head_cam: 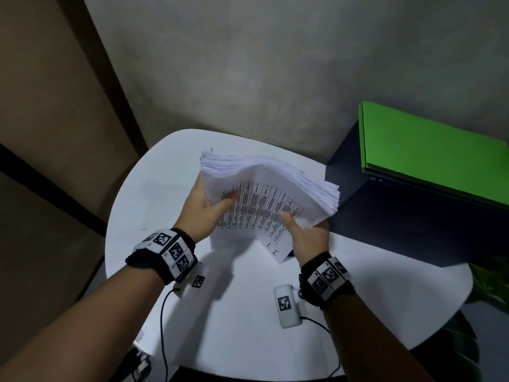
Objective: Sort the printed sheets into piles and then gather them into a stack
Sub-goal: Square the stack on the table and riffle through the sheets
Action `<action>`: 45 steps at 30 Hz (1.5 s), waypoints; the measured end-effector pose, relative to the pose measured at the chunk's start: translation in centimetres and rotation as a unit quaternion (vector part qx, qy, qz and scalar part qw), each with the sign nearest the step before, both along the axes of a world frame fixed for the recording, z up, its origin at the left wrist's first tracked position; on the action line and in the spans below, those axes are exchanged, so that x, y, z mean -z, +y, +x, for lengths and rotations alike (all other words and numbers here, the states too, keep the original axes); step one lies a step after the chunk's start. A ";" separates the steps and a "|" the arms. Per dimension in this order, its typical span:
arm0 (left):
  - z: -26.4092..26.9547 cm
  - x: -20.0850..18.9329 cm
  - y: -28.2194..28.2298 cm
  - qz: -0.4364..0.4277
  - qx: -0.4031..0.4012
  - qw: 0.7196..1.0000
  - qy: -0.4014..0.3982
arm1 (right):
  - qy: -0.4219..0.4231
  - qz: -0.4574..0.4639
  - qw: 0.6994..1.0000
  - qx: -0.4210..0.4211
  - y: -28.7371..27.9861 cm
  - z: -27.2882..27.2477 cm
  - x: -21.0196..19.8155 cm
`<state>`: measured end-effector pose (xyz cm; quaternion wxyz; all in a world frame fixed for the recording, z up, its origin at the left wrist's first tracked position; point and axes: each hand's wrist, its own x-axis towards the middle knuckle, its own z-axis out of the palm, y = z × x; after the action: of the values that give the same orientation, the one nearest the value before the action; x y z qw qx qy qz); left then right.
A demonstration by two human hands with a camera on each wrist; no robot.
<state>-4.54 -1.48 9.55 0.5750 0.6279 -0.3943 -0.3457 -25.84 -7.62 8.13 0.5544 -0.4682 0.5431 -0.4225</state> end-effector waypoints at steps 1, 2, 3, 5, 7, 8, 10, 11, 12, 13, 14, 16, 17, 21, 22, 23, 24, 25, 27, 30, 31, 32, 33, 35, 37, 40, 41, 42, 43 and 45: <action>0.0 0.1 -0.1 0.007 0.002 1.000 -0.007 | -0.002 0.007 1.000 -0.001 -0.2 -0.2 0.1; -0.1 -0.1 0.0 0.000 -0.001 1.000 -0.004 | -0.004 0.004 1.000 -0.003 -0.4 -0.2 -0.2; -0.4 -0.2 0.0 -0.010 -0.010 1.000 0.007 | 0.000 -0.004 1.000 -0.004 -0.4 -0.4 -0.3; -0.5 0.3 0.4 -0.020 -0.022 0.999 0.022 | 0.009 -0.015 1.000 -0.011 -0.3 -0.6 0.1; -0.7 1.5 1.0 0.005 -0.010 0.999 0.034 | 0.037 -0.008 0.999 -0.023 0.2 -0.5 0.7; -1.1 2.0 1.2 0.026 -0.007 0.999 0.032 | 0.047 -0.002 0.998 -0.032 0.4 -0.4 1.0; -1.3 2.3 1.1 0.042 -0.032 0.998 -0.039 | 0.050 0.005 0.998 -0.040 0.5 -0.2 0.0; -1.1 1.9 0.8 0.036 -0.052 0.995 -0.079 | 0.052 0.000 0.998 -0.042 0.2 -0.2 -0.7; -1.0 1.3 0.5 0.030 -0.074 0.992 -0.101 | 0.049 -0.010 0.998 -0.031 -0.1 -0.2 -1.2; -0.7 0.7 0.3 0.027 -0.098 0.989 -0.104 | 0.055 -0.023 0.998 -0.035 -0.4 -0.4 -1.6; -0.5 0.3 0.1 0.031 -0.107 0.989 -0.094 | 0.069 -0.040 0.996 -0.043 -0.5 -0.4 -1.9; -0.2 0.8 -0.3 0.062 -0.099 0.990 -0.083 | 0.108 -0.046 0.991 -0.062 -0.8 -0.4 -0.9; -0.2 1.5 -0.3 0.102 -0.090 0.986 -0.094 | 0.123 -0.030 0.989 -0.070 -1.0 -0.5 0.5; -0.4 7.9 1.0 0.306 -0.033 0.948 -0.076 | 0.191 0.089 0.969 -0.129 0.3 -1.1 6.4; -0.8 9.3 1.5 0.329 -0.021 0.940 -0.084 | 0.224 0.114 0.956 -0.149 0.9 -1.2 7.9; -1.0 11.4 1.7 0.342 -0.009 0.934 -0.104 | 0.250 0.130 0.946 -0.159 1.6 -1.3 9.1; -1.6 12.8 2.0 0.347 -0.001 0.929 -0.129 | 0.272 0.137 0.940 -0.158 2.1 -1.3 9.9; -2.1 13.7 2.2 0.358 -0.002 0.922 -0.151 | 0.285 0.137 0.937 -0.148 2.6 -1.3 10.4; -2.8 13.7 2.3 0.354 -0.019 0.925 -0.136 | 0.291 0.142 0.937 -0.130 2.7 -1.2 10.6; -2.7 11.6 1.7 0.365 -0.036 0.928 -0.060 | 0.262 0.139 0.947 -0.121 1.5 -1.2 10.1; -2.4 11.0 1.4 0.355 -0.038 0.933 -0.051 | 0.248 0.127 0.953 -0.115 1.1 -1.1 9.3; -2.2 9.7 1.1 0.333 -0.042 0.940 -0.051 | 0.236 0.106 0.960 -0.106 0.7 -1.0 8.2; -1.9 8.5 0.8 0.304 -0.047 0.950 -0.059 | 0.214 0.074 0.970 -0.093 0.2 -0.8 6.7; -1.8 5.2 0.4 0.200 -0.049 0.977 -0.053 | 0.142 0.005 0.988 -0.062 -0.3 -0.8 3.3; -1.8 2.1 0.4 0.080 -0.050 0.994 -0.063 | 0.088 -0.066 0.993 -0.032 -0.5 -1.0 -0.2; -1.8 -0.2 1.4 0.000 -0.020 0.997 -0.078 | 0.054 -0.106 0.992 -0.033 0.0 -1.4 -2.0; -1.7 0.1 1.6 -0.006 0.003 0.998 -0.058 | 0.052 -0.094 0.993 -0.037 0.3 -1.6 -1.8; -1.4 0.7 1.9 0.005 0.025 0.999 -0.035 | 0.049 -0.072 0.995 -0.040 0.5 -1.8 -1.1; -1.2 1.4 2.0 0.015 0.045 0.999 -0.021 | 0.047 -0.047 0.997 -0.034 0.7 -1.9 -0.6; -1.0 1.9 1.8 0.030 0.054 0.998 -0.033 | 0.044 -0.015 0.999 -0.017 0.7 -1.9 0.1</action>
<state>-5.58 0.31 7.66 0.5231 0.6339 -0.4355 -0.3673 -27.70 -6.95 8.06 0.5297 -0.5037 0.5527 -0.4003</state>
